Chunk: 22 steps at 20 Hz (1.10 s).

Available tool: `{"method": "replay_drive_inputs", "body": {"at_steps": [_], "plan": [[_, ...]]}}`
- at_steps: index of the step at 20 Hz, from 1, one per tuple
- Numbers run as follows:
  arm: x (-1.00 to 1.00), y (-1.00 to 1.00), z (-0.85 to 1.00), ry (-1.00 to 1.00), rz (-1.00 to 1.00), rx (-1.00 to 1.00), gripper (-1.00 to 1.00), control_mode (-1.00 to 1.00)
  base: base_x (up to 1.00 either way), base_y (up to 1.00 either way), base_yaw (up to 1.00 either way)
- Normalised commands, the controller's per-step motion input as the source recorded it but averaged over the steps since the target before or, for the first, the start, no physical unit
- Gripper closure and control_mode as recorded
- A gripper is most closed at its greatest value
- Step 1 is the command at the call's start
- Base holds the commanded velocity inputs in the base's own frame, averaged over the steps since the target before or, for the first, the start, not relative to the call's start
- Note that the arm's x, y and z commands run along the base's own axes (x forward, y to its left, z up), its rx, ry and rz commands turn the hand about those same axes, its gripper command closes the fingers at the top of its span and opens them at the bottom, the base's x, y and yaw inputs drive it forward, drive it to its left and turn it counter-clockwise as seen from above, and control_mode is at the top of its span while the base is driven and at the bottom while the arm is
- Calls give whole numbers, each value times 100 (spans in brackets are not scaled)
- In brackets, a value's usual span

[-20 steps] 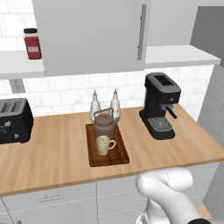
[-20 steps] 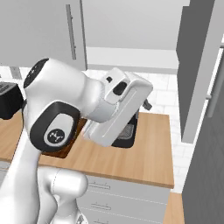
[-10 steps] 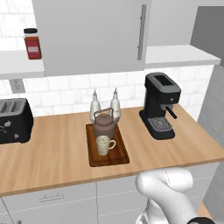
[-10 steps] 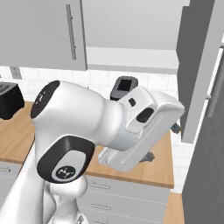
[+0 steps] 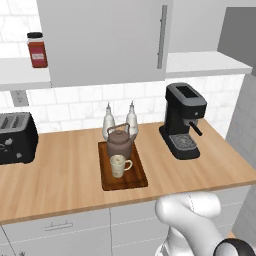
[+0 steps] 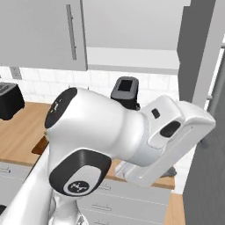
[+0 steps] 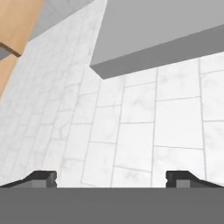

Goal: Pick the kettle from the counter and place it on the tray. Then pick the mug from the cabinet and place it on the tray. Then close the cabinet doors.

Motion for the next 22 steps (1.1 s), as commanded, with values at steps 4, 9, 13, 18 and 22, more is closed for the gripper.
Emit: {"method": "replay_drive_inputs", "body": {"at_steps": [4,9,13,18,22], "plan": [[8,-45,0,6,0,-1,-100,-100,0,0,0],[20,-36,0,9,0,-10,-100,-100,0,0,0],[33,-26,0,19,0,-16,-100,-100,0,0,0],[40,-22,0,20,0,-15,-100,-100,0,0,0],[27,-21,0,5,0,-6,-100,-100,0,0,0]]}}
